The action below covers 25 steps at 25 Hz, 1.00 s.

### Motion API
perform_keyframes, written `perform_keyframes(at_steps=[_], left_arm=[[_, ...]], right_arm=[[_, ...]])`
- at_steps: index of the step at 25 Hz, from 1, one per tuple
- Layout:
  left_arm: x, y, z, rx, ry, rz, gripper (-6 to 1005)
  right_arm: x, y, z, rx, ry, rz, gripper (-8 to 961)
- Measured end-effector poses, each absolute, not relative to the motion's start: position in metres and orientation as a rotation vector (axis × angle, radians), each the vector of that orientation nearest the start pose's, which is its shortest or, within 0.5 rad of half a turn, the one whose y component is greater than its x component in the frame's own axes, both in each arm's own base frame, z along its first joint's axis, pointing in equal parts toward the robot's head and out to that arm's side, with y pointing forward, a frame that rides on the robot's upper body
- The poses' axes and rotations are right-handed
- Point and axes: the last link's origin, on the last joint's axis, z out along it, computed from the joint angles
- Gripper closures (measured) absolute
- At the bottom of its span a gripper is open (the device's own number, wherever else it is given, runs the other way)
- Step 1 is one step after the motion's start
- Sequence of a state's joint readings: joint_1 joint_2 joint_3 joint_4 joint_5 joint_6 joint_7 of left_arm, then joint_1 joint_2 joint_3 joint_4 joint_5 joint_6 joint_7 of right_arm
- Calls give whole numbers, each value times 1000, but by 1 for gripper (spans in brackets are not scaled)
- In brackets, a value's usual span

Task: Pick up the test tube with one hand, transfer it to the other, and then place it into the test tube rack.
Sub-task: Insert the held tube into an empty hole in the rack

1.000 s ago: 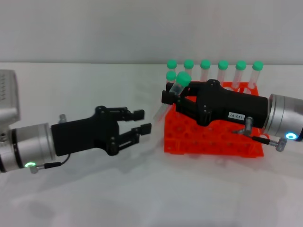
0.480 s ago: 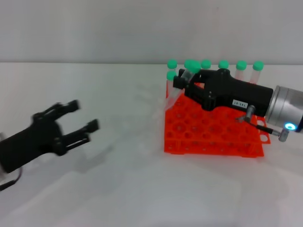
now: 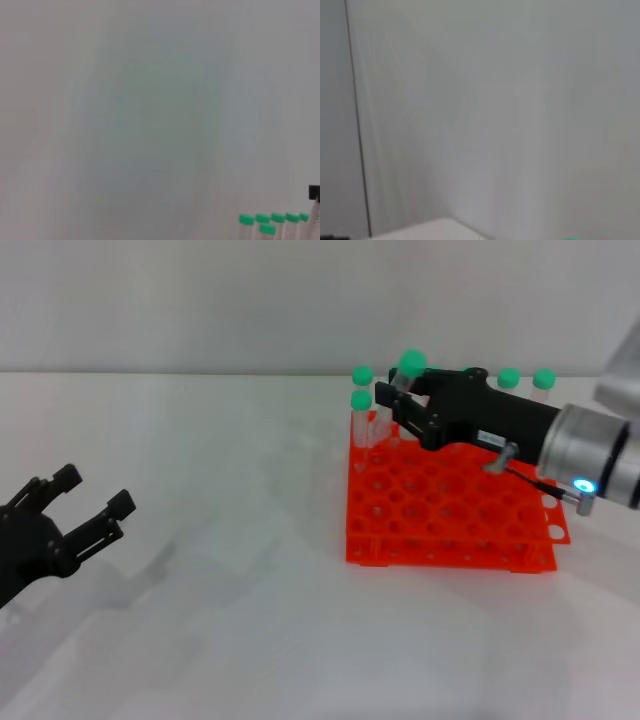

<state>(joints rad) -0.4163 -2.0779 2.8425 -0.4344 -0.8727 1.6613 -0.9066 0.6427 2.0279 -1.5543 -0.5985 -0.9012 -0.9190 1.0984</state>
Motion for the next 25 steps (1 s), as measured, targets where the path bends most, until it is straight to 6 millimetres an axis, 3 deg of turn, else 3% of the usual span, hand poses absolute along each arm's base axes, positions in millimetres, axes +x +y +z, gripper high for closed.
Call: perform_keyframes(at_steps=[11,25], left_arm=[[-352,267,36,-2022,-650,-914,106],[-351,269,35,-2020,-658,-926,106]], right_arm=[[145,426,-60,-2431,308,704,737],[159,433,-52,-2375,342,644,732]])
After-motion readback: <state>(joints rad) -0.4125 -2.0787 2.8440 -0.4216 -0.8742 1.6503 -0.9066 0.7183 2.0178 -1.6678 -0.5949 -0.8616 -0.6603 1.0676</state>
